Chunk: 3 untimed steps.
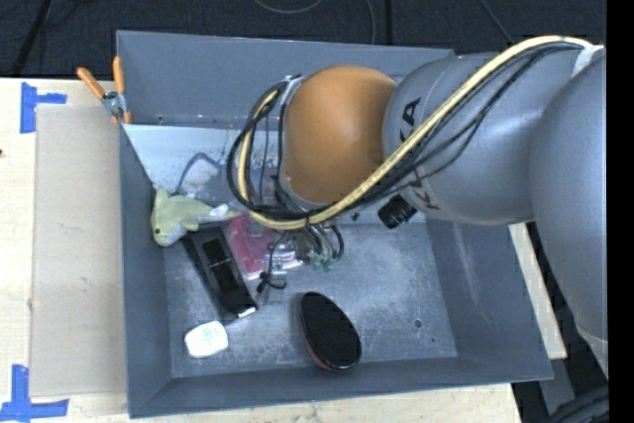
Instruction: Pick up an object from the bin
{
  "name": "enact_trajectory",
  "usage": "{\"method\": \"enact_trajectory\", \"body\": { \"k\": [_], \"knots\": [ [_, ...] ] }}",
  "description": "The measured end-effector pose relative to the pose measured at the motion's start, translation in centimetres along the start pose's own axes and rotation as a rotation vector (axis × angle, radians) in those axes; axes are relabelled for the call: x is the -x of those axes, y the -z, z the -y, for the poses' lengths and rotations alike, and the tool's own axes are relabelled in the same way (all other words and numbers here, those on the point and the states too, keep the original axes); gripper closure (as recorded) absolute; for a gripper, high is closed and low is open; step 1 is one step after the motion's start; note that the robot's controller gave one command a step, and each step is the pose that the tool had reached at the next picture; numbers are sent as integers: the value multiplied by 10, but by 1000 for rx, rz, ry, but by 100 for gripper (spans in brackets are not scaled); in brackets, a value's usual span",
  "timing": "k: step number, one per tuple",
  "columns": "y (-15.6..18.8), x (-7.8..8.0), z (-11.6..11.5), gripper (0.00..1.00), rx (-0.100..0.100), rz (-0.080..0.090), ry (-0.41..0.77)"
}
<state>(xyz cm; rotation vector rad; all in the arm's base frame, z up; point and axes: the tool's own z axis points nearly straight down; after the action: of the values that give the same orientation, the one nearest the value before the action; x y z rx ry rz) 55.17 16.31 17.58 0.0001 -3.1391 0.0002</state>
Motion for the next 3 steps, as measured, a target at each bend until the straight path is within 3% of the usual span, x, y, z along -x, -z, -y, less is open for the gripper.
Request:
{"method": "enact_trajectory", "body": {
  "k": [1, 2, 3],
  "knots": [
    [-36, -6, -1, 0, 0, 2, 76],
    [-88, -20, -17, 0, 1, 2, 27],
    [-99, 6, -51, 100, 1, -4, 49]
  ]
}}
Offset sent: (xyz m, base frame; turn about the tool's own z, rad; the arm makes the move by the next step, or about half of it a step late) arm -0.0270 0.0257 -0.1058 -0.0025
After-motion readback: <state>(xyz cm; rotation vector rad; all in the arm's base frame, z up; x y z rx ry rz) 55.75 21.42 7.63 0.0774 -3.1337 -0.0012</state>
